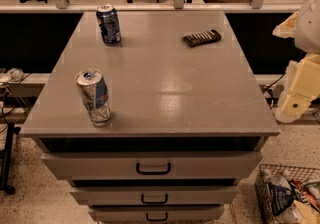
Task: Move pepsi can near rxbar chocolate
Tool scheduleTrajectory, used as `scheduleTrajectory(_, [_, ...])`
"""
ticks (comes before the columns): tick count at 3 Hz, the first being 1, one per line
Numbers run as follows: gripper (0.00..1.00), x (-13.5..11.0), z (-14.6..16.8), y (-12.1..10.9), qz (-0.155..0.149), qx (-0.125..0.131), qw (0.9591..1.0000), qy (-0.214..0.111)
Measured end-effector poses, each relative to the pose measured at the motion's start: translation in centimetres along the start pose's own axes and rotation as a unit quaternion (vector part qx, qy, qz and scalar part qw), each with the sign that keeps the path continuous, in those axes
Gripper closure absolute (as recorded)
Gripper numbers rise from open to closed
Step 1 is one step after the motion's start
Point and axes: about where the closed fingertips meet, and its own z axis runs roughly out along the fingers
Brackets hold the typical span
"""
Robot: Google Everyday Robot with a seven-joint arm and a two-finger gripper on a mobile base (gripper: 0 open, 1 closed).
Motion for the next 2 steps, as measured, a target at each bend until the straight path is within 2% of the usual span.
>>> scheduleTrajectory(1, [0.0,0.0,0.0,0.0,0.0,0.0,1.0,0.0])
scheduleTrajectory(2, [0.0,-2.5,1.9,-2.8,-0.009,0.01,0.9996,-0.023])
